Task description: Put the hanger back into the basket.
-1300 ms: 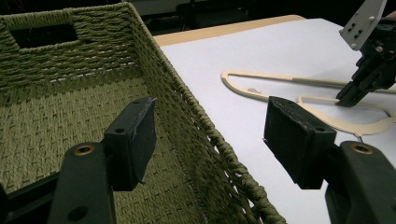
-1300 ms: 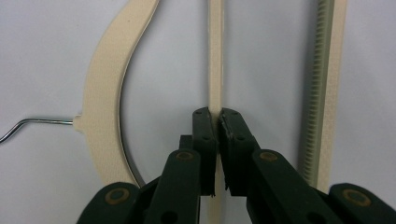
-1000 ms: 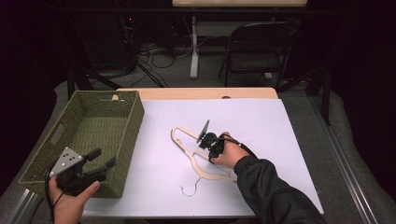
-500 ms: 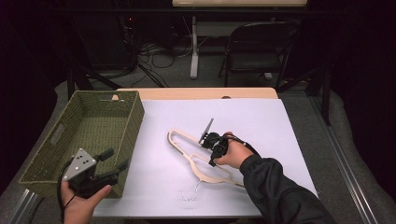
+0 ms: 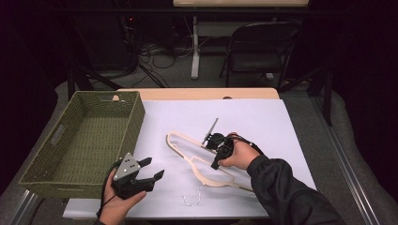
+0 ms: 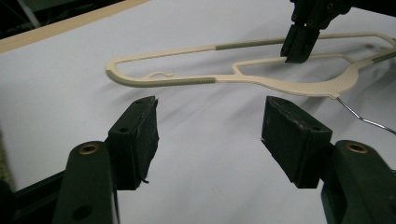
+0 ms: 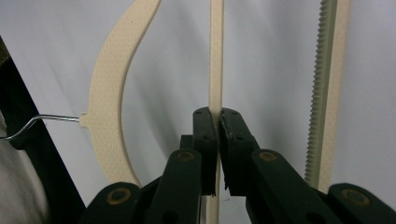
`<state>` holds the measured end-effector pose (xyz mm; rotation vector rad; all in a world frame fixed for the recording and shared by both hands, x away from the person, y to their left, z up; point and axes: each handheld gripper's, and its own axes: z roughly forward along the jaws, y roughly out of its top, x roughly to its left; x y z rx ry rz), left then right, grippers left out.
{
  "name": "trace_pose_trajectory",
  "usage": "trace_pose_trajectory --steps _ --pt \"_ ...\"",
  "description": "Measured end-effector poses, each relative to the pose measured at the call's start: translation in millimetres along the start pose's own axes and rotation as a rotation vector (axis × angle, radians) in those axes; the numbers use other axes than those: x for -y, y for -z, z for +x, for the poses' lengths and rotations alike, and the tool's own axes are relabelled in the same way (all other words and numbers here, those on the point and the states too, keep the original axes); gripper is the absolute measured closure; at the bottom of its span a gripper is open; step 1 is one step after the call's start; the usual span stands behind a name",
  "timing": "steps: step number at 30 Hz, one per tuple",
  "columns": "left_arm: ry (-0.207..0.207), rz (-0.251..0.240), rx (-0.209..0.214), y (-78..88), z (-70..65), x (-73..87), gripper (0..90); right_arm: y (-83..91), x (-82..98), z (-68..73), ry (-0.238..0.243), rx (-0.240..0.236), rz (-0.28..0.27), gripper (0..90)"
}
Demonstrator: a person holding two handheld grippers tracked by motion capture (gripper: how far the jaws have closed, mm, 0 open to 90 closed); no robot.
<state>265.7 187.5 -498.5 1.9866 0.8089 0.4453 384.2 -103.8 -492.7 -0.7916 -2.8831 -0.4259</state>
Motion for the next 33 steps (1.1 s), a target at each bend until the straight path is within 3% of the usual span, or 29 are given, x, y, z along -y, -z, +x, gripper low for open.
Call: trace_pose_trajectory --steps 4,6,11,13,17,23,33 --pt "-0.021 0.008 0.026 -14.9 -5.5 1.8 37.4 2.9 0.8 2.2 0.009 -0.01 0.021 85.8" --pt "-0.026 0.015 0.025 -21.3 -6.5 3.2 37.5 2.4 1.9 3.3 0.01 -0.011 -0.003 85.8" --pt "-0.052 0.024 0.013 -31.6 -6.7 4.0 37.7 6.3 2.7 4.9 0.023 -0.015 0.017 85.8" --pt "-0.058 0.021 0.023 -35.3 -6.5 4.1 38.0 5.1 3.5 5.8 0.025 -0.018 -0.011 85.8" --pt "-0.102 0.057 0.045 -47.0 -9.2 5.4 34.9 6.0 3.5 7.3 0.031 -0.016 -0.002 85.8" --pt "-0.202 0.061 0.041 -58.6 -19.1 3.1 26.8 4.4 2.8 9.0 0.038 -0.028 -0.003 85.8" --pt "-0.285 0.056 0.03 -67.1 -24.2 -2.4 23.6 4.9 1.3 10.7 0.05 -0.042 0.014 85.8"
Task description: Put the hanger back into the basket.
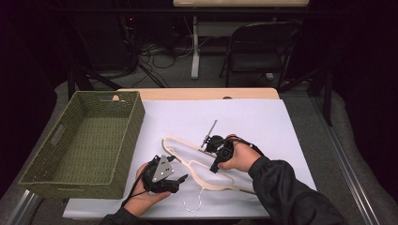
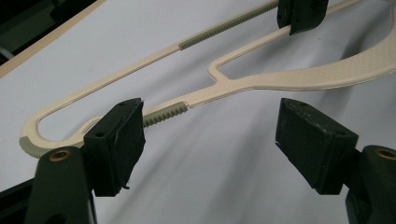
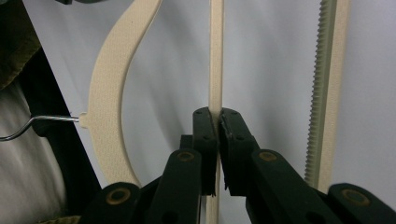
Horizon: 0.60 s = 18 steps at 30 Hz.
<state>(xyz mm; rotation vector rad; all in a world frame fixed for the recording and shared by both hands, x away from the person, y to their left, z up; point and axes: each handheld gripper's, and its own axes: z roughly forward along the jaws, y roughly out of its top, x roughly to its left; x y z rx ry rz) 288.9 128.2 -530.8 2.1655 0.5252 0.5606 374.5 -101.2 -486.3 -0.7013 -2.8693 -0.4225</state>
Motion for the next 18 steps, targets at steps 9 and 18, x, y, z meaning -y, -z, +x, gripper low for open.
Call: trace_pose_trajectory --steps 9,18 --pt "-0.051 0.013 -0.029 -4.5 -5.7 -1.5 19.6 -1.3 -0.7 0.6 -0.008 -0.013 -0.015 85.7" --pt "-0.09 0.021 -0.025 -7.8 -5.9 -2.9 19.8 -2.8 -4.1 1.3 -0.002 -0.026 0.002 85.8"
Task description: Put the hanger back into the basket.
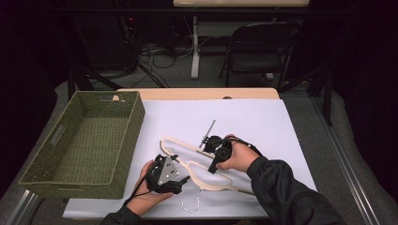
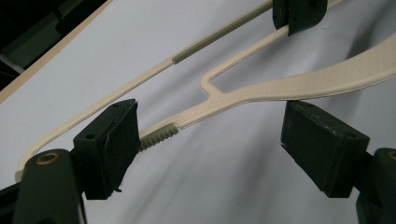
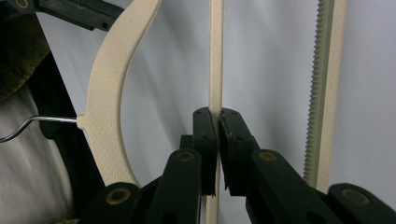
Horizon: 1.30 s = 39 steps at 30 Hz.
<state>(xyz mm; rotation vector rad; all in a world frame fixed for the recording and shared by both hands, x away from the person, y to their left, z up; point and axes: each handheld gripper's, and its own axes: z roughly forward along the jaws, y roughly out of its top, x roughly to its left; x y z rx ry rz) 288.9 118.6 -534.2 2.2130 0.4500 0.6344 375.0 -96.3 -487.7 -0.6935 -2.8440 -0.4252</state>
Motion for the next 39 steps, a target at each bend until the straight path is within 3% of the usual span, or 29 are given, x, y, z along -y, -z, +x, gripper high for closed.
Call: trace_pose_trajectory --steps 4,6,9,11,14,15,16,17,18,20,22,29,32,33,39 --pt "-0.015 0.01 0.002 -2.1 -2.0 -0.1 19.8 -3.4 -1.0 1.1 0.007 -0.002 -0.018 85.7" --pt "-0.017 0.014 0.0 -2.5 -1.7 -0.1 19.9 -3.3 -2.4 1.9 0.013 0.004 0.006 85.7" --pt "-0.014 0.016 -0.001 -3.5 -1.6 0.2 20.0 -6.9 -3.3 2.9 0.019 0.003 -0.017 85.7" --pt "-0.02 0.023 0.008 -4.2 -1.1 0.4 21.3 -7.3 -5.1 4.2 0.027 0.012 0.011 85.7" --pt "-0.038 0.036 0.025 -5.6 -2.0 0.5 24.9 -10.8 -6.3 6.1 0.03 0.004 -0.01 85.6" --pt "-0.038 0.038 0.032 -6.1 -2.4 0.5 25.1 -9.8 -7.6 6.6 0.037 0.005 0.015 85.7" --pt "-0.044 0.036 0.036 -6.9 -2.4 0.6 25.7 -12.9 -7.4 7.2 0.036 0.001 -0.02 85.7" --pt "-0.045 0.037 0.041 -7.3 -2.6 0.6 26.7 -11.4 -8.8 8.5 0.04 0.024 0.015 85.6" --pt "-0.052 0.042 0.046 -7.6 -2.4 0.5 28.5 -12.1 -9.1 8.6 0.04 0.019 0.008 85.6" --pt "-0.05 0.043 0.063 -9.3 -2.4 0.4 31.5 -13.6 -9.6 9.0 0.036 -0.006 -0.012 85.7" --pt "-0.048 0.046 0.08 -11.3 -2.3 0.6 34.5 -11.8 -10.8 9.4 0.043 0.004 0.021 85.6" --pt "-0.039 0.066 0.121 -15.0 -3.0 1.1 41.3 -15.4 -10.1 8.6 0.043 0.005 0.001 85.6" --pt "-0.041 0.077 0.125 -15.4 -2.8 1.4 45.1 -16.5 -10.8 9.7 0.043 0.01 0.008 85.5" --pt "-0.04 0.077 0.128 -15.4 -2.5 1.4 45.2 -15.2 -11.7 9.8 0.048 0.012 0.034 85.5" --pt "-0.037 0.082 0.132 -16.4 -2.2 1.7 45.6 -18.3 -11.9 10.2 0.047 0.012 0.014 85.5"
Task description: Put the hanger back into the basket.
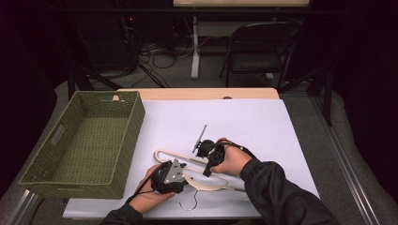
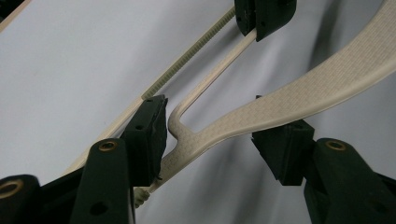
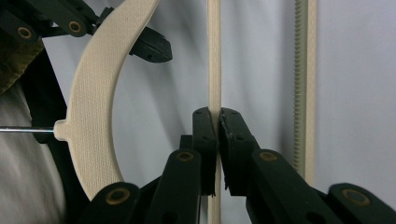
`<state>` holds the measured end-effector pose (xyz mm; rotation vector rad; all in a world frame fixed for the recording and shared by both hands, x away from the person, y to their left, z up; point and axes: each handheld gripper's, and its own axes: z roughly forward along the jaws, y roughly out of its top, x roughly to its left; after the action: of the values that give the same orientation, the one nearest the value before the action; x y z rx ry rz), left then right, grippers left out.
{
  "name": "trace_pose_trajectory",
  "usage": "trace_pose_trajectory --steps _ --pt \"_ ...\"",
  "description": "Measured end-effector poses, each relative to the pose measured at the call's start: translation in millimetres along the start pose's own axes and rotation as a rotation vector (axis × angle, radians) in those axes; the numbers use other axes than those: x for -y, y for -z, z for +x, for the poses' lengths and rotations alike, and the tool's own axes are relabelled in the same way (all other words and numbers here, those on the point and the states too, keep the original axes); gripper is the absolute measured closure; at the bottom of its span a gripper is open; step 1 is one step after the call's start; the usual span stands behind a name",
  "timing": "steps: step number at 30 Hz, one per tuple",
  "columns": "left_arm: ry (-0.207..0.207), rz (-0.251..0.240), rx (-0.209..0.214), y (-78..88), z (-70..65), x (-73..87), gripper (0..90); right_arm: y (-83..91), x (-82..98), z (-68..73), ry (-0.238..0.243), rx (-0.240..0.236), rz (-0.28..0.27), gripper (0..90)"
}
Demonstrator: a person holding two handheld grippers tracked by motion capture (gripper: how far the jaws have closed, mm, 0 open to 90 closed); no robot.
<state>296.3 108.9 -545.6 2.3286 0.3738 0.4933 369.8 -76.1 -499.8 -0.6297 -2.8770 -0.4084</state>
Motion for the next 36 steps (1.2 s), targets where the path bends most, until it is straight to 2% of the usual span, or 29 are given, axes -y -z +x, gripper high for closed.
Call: trace_pose_trajectory --steps 12,13,16,17,18,19,21,24,26,27,28,30,31,33,36 --pt "0.008 0.006 0.016 -1.0 0.8 0.3 45.8 -4.8 2.0 -1.2 -0.003 -0.012 -0.006 85.3" --pt "0.009 0.007 0.016 -1.2 0.8 0.3 45.8 -5.8 2.4 -1.7 -0.006 -0.028 -0.019 85.3" --pt "0.01 0.009 0.017 -1.5 0.9 0.5 45.8 -6.1 2.7 -2.2 -0.006 -0.015 -0.006 85.2" --pt "0.01 0.011 0.017 -1.7 0.8 0.5 45.8 -7.7 3.5 -2.9 -0.013 -0.044 -0.03 85.2" --pt "0.009 0.012 0.018 -1.8 0.8 0.6 45.8 -7.9 3.7 -2.9 -0.012 -0.04 -0.026 85.2" --pt "0.007 0.014 0.019 -1.9 0.8 0.6 45.8 -6.2 3.2 -2.9 -0.009 -0.029 0.004 85.1" --pt "0.007 0.016 0.018 -2.0 0.7 0.6 45.8 -6.7 3.7 -3.2 -0.013 -0.03 0.001 84.9" --pt "0.01 0.012 0.017 -2.1 0.8 0.5 45.7 -7.2 5.3 -3.2 -0.02 -0.029 -0.037 81.8" --pt "0.008 0.012 0.018 -2.2 0.9 0.6 45.7 -4.7 6.2 -2.8 -0.02 0.012 -0.039 76.0" --pt "0.008 0.013 0.018 -2.3 0.7 0.6 45.7 -2.9 7.3 -3.3 -0.023 -0.001 -0.042 75.6" --pt "0.006 0.015 0.02 -2.3 0.7 0.5 45.7 -2.9 9.4 -3.4 -0.028 0.001 -0.074 74.2" --pt "0.006 0.016 0.02 -2.3 0.7 0.6 45.7 0.8 13.7 -3.5 -0.037 0.03 -0.09 70.7" --pt "0.006 0.016 0.021 -2.3 0.7 0.6 45.7 1.8 17.0 -4.2 -0.045 0.018 -0.13 69.5" --pt "0.009 0.015 0.022 -2.4 0.6 0.6 45.7 11.0 25.1 -5.2 -0.049 0.069 -0.152 70.4" --pt "0.013 0.013 0.02 -2.5 0.6 0.7 45.7 20.1 32.3 -3.5 -0.054 0.081 -0.186 70.7"
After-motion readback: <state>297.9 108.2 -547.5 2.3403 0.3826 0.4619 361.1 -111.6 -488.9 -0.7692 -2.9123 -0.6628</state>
